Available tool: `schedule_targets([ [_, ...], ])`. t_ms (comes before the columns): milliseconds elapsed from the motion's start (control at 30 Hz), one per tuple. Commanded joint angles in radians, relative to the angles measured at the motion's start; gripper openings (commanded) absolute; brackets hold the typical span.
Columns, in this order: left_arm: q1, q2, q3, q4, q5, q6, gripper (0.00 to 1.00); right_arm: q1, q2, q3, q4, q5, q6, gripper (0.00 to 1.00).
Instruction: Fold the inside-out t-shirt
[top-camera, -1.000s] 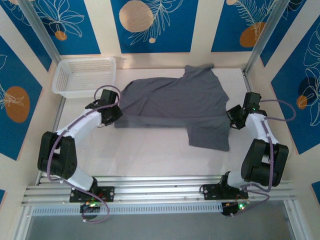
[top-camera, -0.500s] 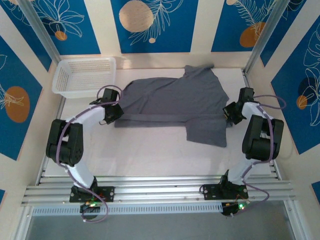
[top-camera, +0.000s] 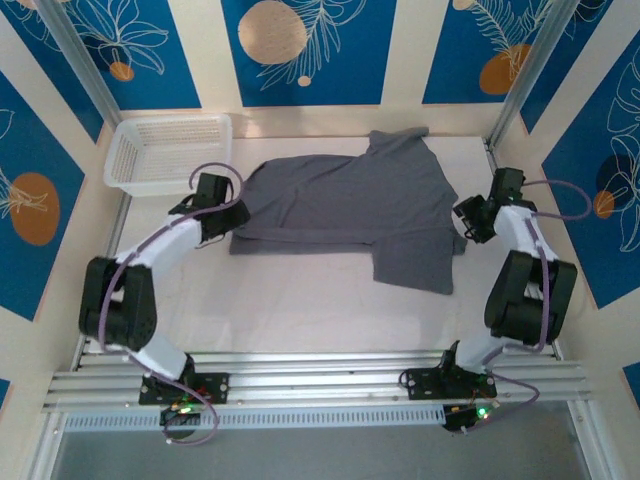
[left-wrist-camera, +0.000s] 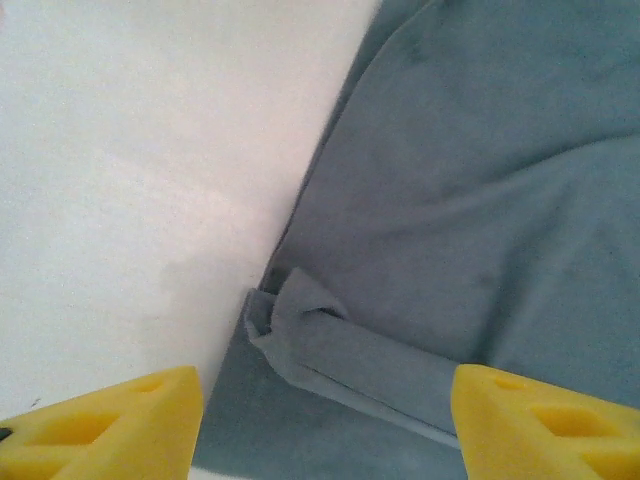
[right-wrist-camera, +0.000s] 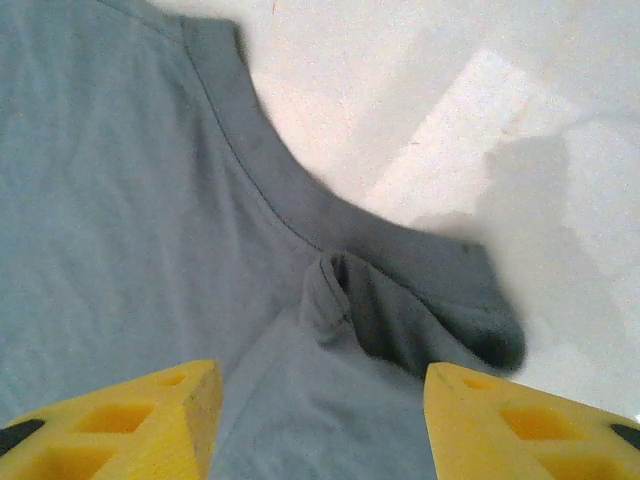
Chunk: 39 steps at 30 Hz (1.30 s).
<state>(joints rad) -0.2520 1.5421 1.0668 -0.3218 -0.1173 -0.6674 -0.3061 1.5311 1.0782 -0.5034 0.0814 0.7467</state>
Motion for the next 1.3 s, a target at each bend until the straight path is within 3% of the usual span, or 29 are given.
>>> schedule_targets([
  [0, -0.068, -0.107, -0.013, -0.012, -0.015, 0.089, 0.67, -0.008, -0.127, -0.156, -0.060, -0.022, 0.056, 0.57],
  [200, -0.239, -0.212, -0.072, 0.014, -0.037, 0.219, 0.67, 0.005, -0.288, -0.447, -0.063, 0.017, 0.152, 0.54],
  [433, -0.267, -0.212, -0.082, 0.062, -0.029, 0.222, 0.67, 0.034, -0.224, -0.448, -0.069, 0.005, 0.097, 0.53],
  [567, -0.268, -0.202, -0.076, 0.062, -0.043, 0.216, 0.67, 0.044, -0.179, -0.447, 0.023, -0.053, 0.105, 0.42],
  [733, -0.270, -0.204, -0.079, 0.041, -0.053, 0.212, 0.67, 0.067, -0.140, -0.378, 0.034, -0.017, 0.076, 0.15],
  [867, -0.271, -0.211, -0.089, 0.034, -0.068, 0.206, 0.67, 0.082, -0.121, -0.335, 0.013, 0.000, 0.049, 0.02],
  [1000, -0.271, -0.214, -0.090, 0.033, -0.069, 0.205, 0.67, 0.092, -0.148, -0.322, -0.009, -0.067, 0.072, 0.00],
  [1133, -0.271, -0.227, -0.085, 0.039, -0.035, 0.228, 0.67, 0.167, -0.216, -0.252, 0.025, -0.133, 0.164, 0.00],
  [1267, -0.271, -0.222, -0.089, 0.050, -0.031, 0.230, 0.67, 0.200, -0.025, 0.042, -0.038, -0.091, 0.224, 0.00],
])
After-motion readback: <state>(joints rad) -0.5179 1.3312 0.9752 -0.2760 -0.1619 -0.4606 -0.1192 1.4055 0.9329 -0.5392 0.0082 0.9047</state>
